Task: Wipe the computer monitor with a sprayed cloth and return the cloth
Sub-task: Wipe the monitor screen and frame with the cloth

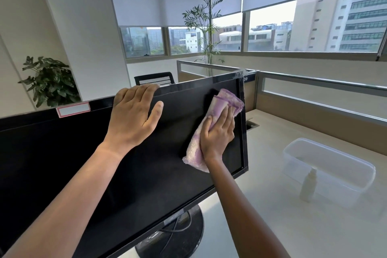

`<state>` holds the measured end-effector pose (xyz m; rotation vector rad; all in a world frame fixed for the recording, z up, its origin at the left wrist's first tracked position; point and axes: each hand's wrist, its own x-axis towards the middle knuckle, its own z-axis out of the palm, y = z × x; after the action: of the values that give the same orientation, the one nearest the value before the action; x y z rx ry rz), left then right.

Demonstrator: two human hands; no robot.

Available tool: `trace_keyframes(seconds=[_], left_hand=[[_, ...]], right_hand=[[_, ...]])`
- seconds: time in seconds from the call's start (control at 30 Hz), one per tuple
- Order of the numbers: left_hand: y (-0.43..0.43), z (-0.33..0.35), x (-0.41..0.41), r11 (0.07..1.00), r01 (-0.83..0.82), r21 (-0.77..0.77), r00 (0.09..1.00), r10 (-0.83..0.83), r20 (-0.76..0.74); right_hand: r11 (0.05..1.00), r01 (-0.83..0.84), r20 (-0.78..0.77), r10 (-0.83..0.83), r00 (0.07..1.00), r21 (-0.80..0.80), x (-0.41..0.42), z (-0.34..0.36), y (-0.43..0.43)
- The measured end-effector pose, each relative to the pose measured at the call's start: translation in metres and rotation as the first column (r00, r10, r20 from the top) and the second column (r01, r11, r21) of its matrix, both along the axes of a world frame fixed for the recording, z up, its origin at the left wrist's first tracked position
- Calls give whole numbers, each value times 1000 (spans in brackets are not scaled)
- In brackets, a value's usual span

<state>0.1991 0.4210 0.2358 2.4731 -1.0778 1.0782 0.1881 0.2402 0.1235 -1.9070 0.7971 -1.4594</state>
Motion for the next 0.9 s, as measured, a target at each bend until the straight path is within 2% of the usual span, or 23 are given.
trace_keyframes(seconds=[0.27, 0.4, 0.47, 0.53, 0.6, 0.7, 0.8, 0.9], left_hand=[[-2, 0, -2, 1000, -10, -2, 1000, 10, 6], [1, 1, -3, 1000, -11, 2, 1000, 11, 2], [1, 1, -5, 1000, -5, 4, 1000, 5, -1], [1, 1, -6, 1000, 0, -1, 1000, 0, -8], [2, 2, -6, 1000, 11, -14, 1000, -12, -23], [5, 4, -4, 999, 30, -16, 999, -30, -33], [5, 4, -4, 999, 36, -11, 999, -36, -40], [4, 5, -4, 999, 32, -24, 999, -33, -43]], right_hand=[[964, 68, -140, -32, 990, 258, -23, -76, -11], [878, 100, -181, -16, 983, 469, -37, -103, -2], [852, 104, -227, 17, 974, 514, -43, -110, -2], [826, 97, -218, 33, 975, 556, -42, -105, -2], [791, 63, -139, 28, 990, 608, -37, -91, 5], [833, -18, -36, 45, 998, 553, -25, -65, 31], [925, -79, 17, 78, 997, 372, -13, -42, 69], [970, -161, 55, 154, 987, 184, -7, -25, 109]])
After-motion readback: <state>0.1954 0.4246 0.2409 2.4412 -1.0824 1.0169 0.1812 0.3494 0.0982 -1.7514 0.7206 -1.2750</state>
